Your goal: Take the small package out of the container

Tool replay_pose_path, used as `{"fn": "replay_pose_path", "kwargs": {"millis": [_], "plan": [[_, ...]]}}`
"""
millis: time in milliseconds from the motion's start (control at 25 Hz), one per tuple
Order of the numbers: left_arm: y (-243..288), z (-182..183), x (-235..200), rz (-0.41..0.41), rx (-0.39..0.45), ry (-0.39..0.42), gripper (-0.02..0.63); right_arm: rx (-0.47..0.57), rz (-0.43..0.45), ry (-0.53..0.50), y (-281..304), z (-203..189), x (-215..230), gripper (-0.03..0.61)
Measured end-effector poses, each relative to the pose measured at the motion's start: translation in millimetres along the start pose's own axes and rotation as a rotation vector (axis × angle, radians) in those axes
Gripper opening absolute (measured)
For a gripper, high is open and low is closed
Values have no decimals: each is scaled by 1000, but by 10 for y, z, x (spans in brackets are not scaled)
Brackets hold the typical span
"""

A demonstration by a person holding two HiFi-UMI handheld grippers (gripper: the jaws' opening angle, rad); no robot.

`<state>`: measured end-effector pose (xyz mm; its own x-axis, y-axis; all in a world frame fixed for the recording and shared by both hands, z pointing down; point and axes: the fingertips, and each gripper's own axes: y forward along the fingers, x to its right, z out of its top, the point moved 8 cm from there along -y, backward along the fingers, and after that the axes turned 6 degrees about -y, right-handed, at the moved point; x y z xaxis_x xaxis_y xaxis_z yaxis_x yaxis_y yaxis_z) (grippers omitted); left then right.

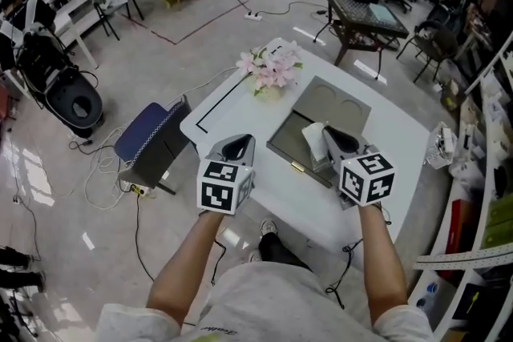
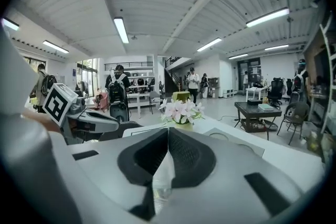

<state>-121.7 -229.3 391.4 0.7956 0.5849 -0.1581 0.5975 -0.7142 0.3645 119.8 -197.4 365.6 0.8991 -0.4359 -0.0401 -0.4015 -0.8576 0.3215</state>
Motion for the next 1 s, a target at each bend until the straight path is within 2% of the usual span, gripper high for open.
{"fn": "replay_pose_path", "kwargs": {"millis": [440, 1000], "plan": [[6, -59, 132, -49, -18, 12, 3, 48, -62, 75, -223, -100, -56, 12], [25, -11, 102, -37, -17, 0, 3, 57, -80, 68, -292, -84, -62, 12]]}}
